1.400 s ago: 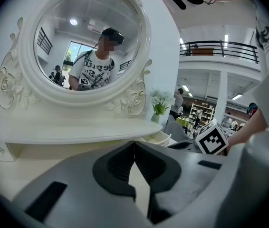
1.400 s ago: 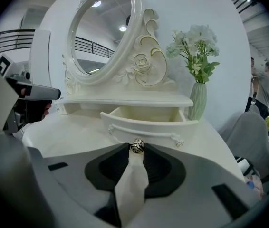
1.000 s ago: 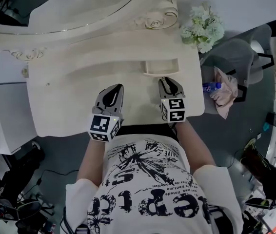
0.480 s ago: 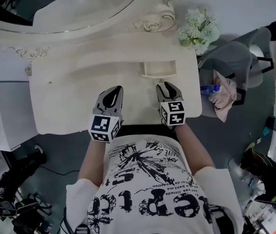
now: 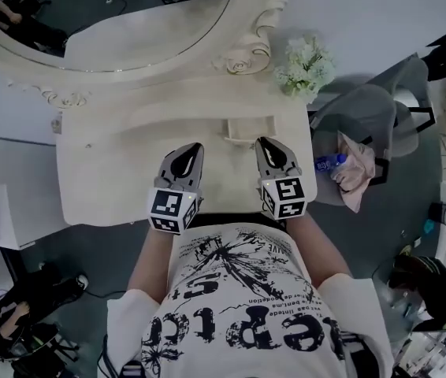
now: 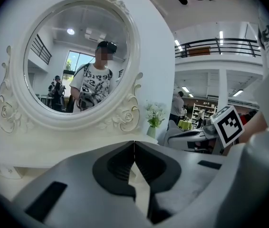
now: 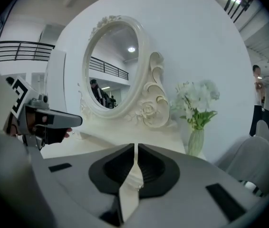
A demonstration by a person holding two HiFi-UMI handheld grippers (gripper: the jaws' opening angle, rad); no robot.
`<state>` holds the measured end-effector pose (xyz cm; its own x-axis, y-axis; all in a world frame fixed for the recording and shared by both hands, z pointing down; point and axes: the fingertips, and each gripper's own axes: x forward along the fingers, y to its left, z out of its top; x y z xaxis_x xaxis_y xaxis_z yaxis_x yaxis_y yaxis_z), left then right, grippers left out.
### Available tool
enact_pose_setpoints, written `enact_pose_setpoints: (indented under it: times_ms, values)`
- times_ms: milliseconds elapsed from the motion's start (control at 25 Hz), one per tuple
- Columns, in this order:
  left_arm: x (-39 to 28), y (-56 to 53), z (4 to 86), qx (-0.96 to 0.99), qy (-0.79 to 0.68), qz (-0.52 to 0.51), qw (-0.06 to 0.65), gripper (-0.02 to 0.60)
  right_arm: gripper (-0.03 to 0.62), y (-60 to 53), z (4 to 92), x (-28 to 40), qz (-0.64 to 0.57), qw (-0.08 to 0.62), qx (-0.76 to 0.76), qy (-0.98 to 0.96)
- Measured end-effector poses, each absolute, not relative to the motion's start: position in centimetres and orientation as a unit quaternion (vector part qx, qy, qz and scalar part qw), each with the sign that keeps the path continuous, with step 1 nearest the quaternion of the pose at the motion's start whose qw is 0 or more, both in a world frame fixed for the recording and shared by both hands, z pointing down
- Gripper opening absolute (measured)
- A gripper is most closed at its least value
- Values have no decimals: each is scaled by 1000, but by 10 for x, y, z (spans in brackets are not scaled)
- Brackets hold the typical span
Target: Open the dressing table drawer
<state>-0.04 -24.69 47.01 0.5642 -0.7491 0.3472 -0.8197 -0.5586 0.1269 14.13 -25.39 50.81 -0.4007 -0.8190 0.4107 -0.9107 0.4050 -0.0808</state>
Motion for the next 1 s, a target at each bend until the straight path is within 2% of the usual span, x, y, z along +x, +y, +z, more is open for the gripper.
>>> enact_pose_setpoints:
  times_ms: [520, 1000]
  values:
    - [14, -261, 380, 885, -454, 81, 65, 20, 17, -269, 388, 142, 66, 43, 512, -856]
    - [23, -266, 354, 883, -461, 55, 66, 20, 17, -269, 382, 138, 51, 55, 472, -878]
